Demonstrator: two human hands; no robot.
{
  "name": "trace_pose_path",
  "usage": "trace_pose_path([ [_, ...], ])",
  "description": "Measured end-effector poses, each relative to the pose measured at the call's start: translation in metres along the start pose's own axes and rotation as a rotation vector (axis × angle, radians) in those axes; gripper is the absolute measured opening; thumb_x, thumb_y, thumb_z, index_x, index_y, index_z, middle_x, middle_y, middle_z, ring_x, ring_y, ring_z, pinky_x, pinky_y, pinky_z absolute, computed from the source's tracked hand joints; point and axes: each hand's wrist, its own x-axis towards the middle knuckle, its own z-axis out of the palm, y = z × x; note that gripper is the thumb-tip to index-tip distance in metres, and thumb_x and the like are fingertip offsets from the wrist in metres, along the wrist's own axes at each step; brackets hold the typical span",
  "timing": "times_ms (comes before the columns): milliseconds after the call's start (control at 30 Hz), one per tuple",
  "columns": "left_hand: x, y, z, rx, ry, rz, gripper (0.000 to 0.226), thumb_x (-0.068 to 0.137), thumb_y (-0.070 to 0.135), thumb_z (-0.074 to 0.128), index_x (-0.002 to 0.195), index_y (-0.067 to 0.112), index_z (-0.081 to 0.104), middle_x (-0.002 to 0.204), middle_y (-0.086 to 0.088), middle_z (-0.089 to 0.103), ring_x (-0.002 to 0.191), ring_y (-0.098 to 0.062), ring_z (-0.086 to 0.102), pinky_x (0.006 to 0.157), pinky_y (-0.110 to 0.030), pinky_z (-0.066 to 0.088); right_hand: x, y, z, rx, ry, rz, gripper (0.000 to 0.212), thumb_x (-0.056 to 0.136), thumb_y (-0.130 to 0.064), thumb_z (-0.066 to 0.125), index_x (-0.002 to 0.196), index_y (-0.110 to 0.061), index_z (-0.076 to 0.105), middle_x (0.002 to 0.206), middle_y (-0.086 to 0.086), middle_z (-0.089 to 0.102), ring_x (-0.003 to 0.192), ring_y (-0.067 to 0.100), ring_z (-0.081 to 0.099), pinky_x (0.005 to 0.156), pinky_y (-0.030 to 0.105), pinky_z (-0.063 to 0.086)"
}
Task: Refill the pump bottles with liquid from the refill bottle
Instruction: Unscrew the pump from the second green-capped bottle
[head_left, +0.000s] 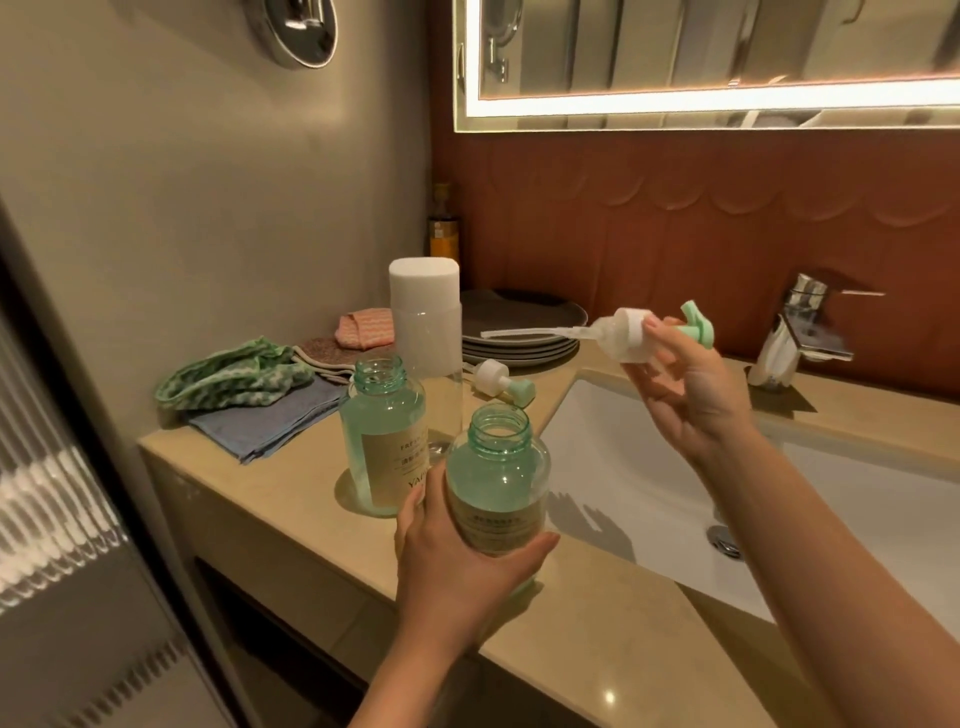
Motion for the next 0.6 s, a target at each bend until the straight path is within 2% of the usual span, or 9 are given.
trace_pose_path([
  [33, 0.0, 0.0, 0.0, -0.001, -0.002, -0.001, 0.094, 0.036, 0.073, 0.071, 0.115, 0.064, 0.021, 0.128, 0.011, 0.045, 0.131, -0.019, 0.036, 0.105, -0.047, 0.038, 0.004, 0.007, -0.003, -0.006, 0.019, -0.012, 0.06, 0.08, -0.006, 0.068, 0.134, -0.013, 0.043, 0.119, 0.014, 0.054, 0.101, 0.025, 0.061, 0.07, 0.028, 0.058],
  [100, 0.001, 0.0, 0.0, -0.005, 0.003, 0.008, 0.091, 0.036, 0.073, 0.071, 0.111, 0.071, 0.018, 0.125, 0.014, 0.045, 0.131, -0.019, 0.036, 0.105, -0.047, 0.038, 0.01, 0.023, -0.01, -0.156, 0.054, -0.058, 0.068, 0.081, -0.008, 0.068, 0.139, -0.02, 0.036, 0.124, 0.013, 0.052, 0.108, 0.026, 0.059, 0.085, 0.037, 0.056],
  [200, 0.001, 0.001, -0.002, 0.013, 0.0, 0.022, 0.093, 0.036, 0.074, 0.07, 0.109, 0.076, 0.012, 0.115, 0.029, 0.039, 0.132, -0.019, 0.033, 0.106, -0.047, 0.036, 0.013, 0.053, -0.018, -0.437, 0.049, -0.139, 0.061, 0.08, -0.01, 0.07, 0.131, -0.017, 0.038, 0.123, 0.012, 0.05, 0.11, 0.025, 0.056, 0.096, 0.044, 0.049],
  [267, 0.001, 0.001, -0.002, 0.028, -0.003, 0.014, 0.091, 0.036, 0.074, 0.068, 0.108, 0.074, 0.012, 0.109, 0.042, 0.025, 0.133, -0.02, 0.031, 0.108, -0.046, 0.034, 0.016, 0.071, -0.018, -0.573, 0.019, -0.193, 0.055, 0.076, -0.01, 0.075, 0.12, -0.013, 0.041, 0.115, 0.009, 0.054, 0.102, 0.021, 0.059, 0.092, 0.038, 0.051],
  [400, 0.0, 0.001, 0.0, 0.044, 0.009, 0.027, 0.094, 0.037, 0.075, 0.066, 0.118, 0.058, 0.02, 0.107, 0.044, 0.023, 0.134, -0.017, 0.027, 0.109, -0.045, 0.031, 0.025, 0.094, -0.007, -0.849, -0.071, -0.308, 0.052, 0.066, -0.014, 0.084, 0.1, -0.016, 0.044, 0.098, 0.0, 0.055, 0.088, 0.015, 0.057, 0.069, 0.022, 0.049],
  [500, 0.001, 0.001, -0.001, 0.039, 0.018, 0.046, 0.091, 0.037, 0.075, 0.064, 0.115, 0.057, 0.021, 0.105, 0.051, 0.021, 0.13, -0.009, 0.027, 0.111, -0.043, 0.028, 0.038, 0.11, 0.007, -1.034, -0.118, -0.371, 0.052, 0.06, -0.018, 0.087, 0.086, -0.02, 0.042, 0.093, 0.007, 0.054, 0.079, 0.017, 0.051, 0.062, 0.023, 0.045],
  [600, 0.0, 0.002, -0.004, 0.045, -0.001, 0.04, 0.086, 0.037, 0.076, 0.062, 0.109, 0.068, 0.015, 0.1, 0.061, 0.014, 0.13, -0.006, 0.024, 0.113, -0.042, 0.025, 0.052, 0.122, 0.017, -1.124, -0.205, -0.4, 0.055, 0.059, -0.017, 0.087, 0.093, -0.021, 0.043, 0.1, 0.007, 0.054, 0.088, 0.021, 0.052, 0.069, 0.029, 0.049],
])
